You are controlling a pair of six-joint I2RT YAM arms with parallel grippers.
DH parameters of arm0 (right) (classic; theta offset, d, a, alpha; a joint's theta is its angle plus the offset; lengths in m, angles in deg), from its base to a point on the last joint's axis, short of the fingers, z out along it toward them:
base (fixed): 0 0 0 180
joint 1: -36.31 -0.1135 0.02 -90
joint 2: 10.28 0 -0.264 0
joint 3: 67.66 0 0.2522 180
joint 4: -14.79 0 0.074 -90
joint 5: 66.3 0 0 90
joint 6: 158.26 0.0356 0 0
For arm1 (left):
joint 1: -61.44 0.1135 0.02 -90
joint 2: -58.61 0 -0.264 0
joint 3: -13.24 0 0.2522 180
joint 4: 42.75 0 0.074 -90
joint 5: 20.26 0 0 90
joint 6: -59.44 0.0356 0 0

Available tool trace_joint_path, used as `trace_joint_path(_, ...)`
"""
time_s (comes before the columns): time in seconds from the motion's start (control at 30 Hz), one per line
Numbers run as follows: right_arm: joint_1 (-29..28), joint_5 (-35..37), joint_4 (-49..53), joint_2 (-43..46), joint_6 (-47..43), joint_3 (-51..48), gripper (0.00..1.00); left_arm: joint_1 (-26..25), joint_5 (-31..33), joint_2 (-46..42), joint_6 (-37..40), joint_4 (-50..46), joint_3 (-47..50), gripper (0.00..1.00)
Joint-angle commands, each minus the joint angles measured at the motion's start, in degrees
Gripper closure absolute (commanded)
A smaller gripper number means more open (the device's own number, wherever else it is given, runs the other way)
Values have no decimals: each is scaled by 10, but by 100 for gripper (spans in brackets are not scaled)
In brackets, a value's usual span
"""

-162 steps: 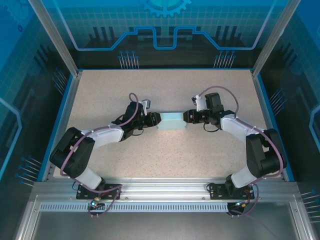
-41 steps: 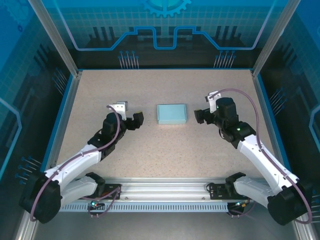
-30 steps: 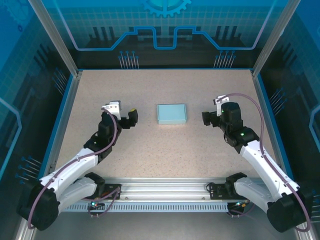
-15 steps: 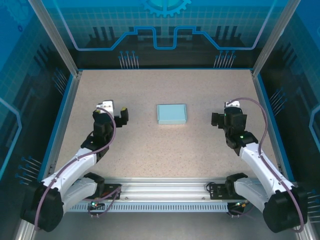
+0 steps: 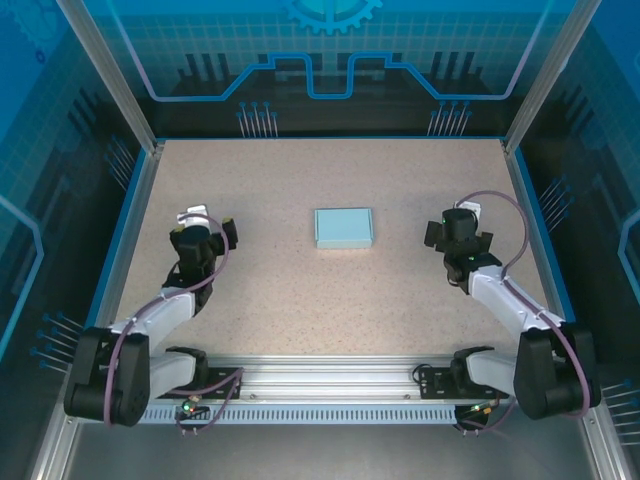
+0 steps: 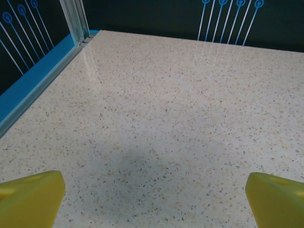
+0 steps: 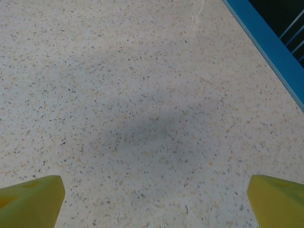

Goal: Fold the paper box

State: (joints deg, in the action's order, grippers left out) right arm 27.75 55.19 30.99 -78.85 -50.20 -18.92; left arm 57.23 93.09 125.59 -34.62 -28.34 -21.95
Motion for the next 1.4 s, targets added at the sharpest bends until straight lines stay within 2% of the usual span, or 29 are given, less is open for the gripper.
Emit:
trace_joint_path(0.0, -2, 1, -80, -15, -40, -20, 0, 9, -47, 21, 11, 92, 21, 1)
trace_joint_path(0.23, -14, -9, -211, -35, -105, -82, 0, 11, -71, 98, 24, 201, 35, 1)
trace_joint_path(0.43, -19, -25, -263, -47, -151, -94, 0, 12, -111, 231, 54, 362, 43, 1)
trace_joint_path(0.5, -19, -33, -285, -52, -164, -99, 0, 16, -127, 214, 45, 291, 25, 1)
trace_joint_path(0.67, -4, -82, -386, -66, -193, -124, 0, 21, -141, 218, 46, 258, 2, 1)
trace_joint_path(0.83, 28, -172, -395, -71, -182, -124, 0, 23, -144, 219, 43, 252, -2, 1)
trace_joint_path(0.9, 36, -216, -480, -97, -176, -154, 0, 23, -144, 219, 43, 252, -1, 1)
trace_joint_path(1.0, 29, -240, -580, -174, -200, -164, 0, 23, -143, 219, 44, 253, -1, 1)
trace_joint_path(1.07, 23, -255, -494, -170, -210, -126, 0, 23, -143, 219, 44, 252, -1, 1)
trace_joint_path(1.13, 40, -256, -459, -175, -188, -104, 0, 23, -143, 218, 44, 252, -2, 1)
trace_joint_path(1.17, 53, -279, -460, -177, -181, -104, 0, 23, -143, 219, 45, 253, -2, 1)
trace_joint_path(1.37, 51, -276, -457, -176, -183, -103, 0, 23, -141, 219, 45, 253, -1, 1)
